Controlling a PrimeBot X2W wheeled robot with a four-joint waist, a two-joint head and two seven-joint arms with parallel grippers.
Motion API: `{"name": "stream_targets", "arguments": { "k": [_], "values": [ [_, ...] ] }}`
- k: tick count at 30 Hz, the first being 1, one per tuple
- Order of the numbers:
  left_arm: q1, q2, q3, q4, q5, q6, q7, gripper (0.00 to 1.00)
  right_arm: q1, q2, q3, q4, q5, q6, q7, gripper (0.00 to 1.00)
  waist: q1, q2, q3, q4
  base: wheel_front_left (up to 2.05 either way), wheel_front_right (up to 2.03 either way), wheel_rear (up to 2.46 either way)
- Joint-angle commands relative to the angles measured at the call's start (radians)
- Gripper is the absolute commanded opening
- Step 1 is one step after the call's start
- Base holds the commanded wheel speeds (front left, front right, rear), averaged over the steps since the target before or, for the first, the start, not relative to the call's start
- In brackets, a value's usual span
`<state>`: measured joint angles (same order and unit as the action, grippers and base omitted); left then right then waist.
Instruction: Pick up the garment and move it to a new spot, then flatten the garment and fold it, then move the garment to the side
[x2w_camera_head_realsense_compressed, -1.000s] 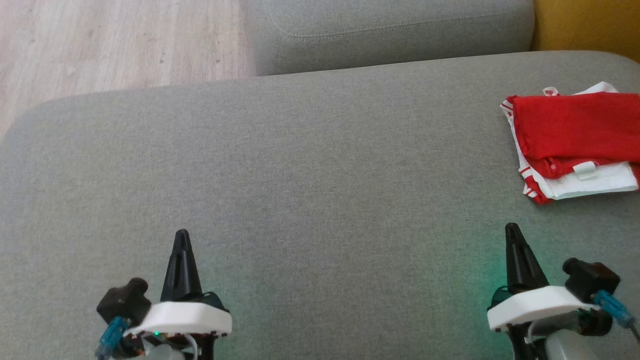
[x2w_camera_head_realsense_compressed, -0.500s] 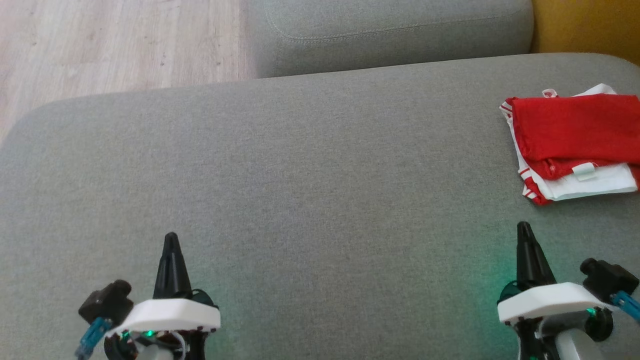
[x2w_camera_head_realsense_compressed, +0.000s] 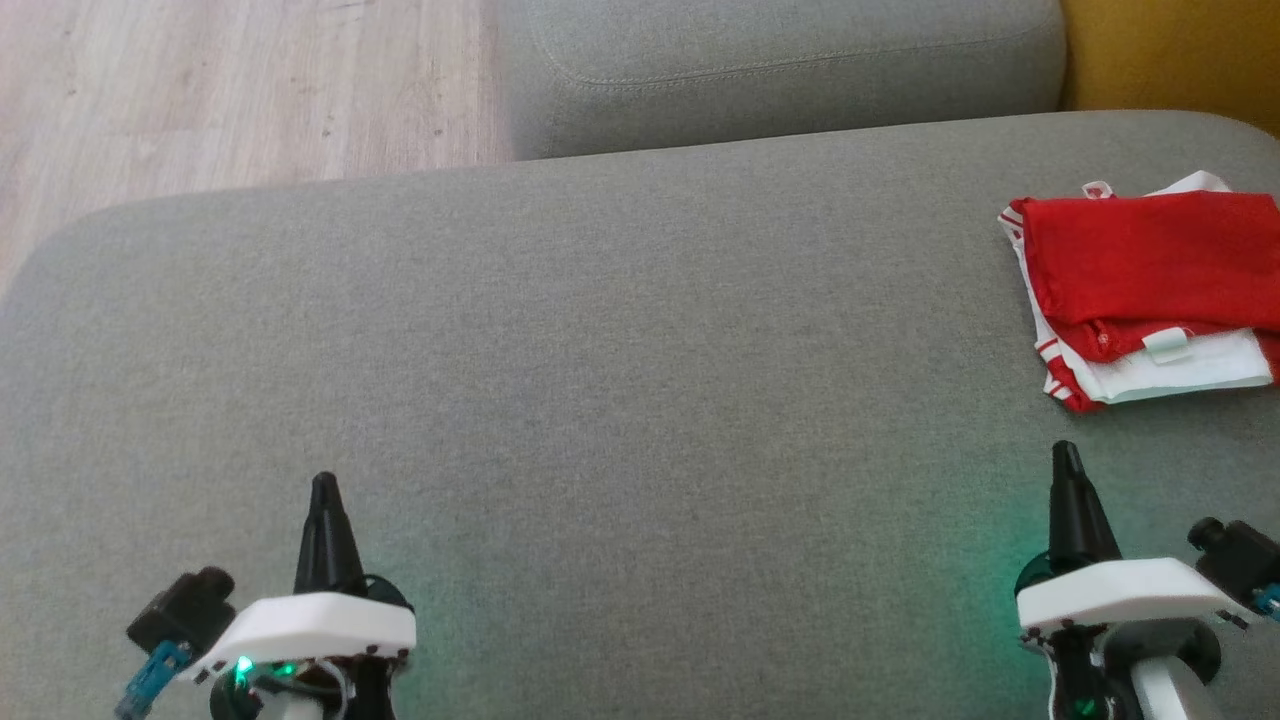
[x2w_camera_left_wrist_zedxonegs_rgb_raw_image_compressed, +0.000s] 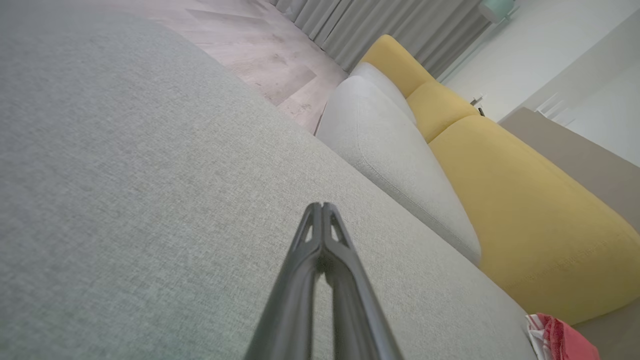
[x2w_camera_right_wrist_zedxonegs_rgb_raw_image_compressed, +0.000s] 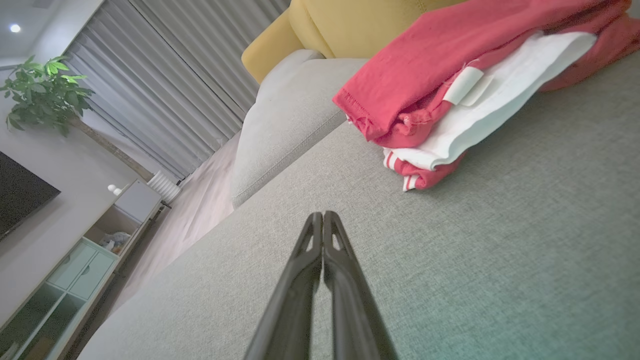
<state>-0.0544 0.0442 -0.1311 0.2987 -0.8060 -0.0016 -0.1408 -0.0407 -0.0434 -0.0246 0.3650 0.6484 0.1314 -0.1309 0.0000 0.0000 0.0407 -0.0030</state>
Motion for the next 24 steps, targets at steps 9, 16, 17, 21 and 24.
{"name": "stream_targets", "arguments": {
  "k": [9,16,17,21,24],
  "values": [
    [-0.045,0.009,0.043,-0.038,-0.101,-0.021,0.028,0.0,-0.048,-0.003,-0.01,-0.047,0.121,0.0,0.031,0.0,0.0,0.0,-0.004,0.0,0.0,0.0,0.0],
    [-0.046,0.01,0.061,-0.04,-0.169,-0.031,0.048,0.0,-0.05,-0.003,-0.018,-0.054,0.201,0.0,0.051,0.0,0.0,0.0,-0.007,0.001,0.0,0.0,0.0],
    [-0.046,0.01,0.063,-0.04,-0.179,-0.033,0.051,0.0,-0.05,-0.003,-0.019,-0.055,0.212,0.0,0.054,0.0,0.0,0.0,-0.008,0.001,0.0,0.0,0.0],
    [-0.046,0.011,0.073,-0.041,-0.217,-0.039,0.063,0.0,-0.051,-0.004,-0.023,-0.059,0.257,0.0,0.065,0.0,0.0,0.0,-0.01,0.001,0.0,0.0,0.0],
    [-0.047,0.011,0.081,-0.041,-0.246,-0.043,0.071,0.0,-0.052,-0.004,-0.026,-0.062,0.291,0.0,0.074,0.0,0.0,0.0,-0.011,0.001,0.0,0.0,0.0]
  ]
}}
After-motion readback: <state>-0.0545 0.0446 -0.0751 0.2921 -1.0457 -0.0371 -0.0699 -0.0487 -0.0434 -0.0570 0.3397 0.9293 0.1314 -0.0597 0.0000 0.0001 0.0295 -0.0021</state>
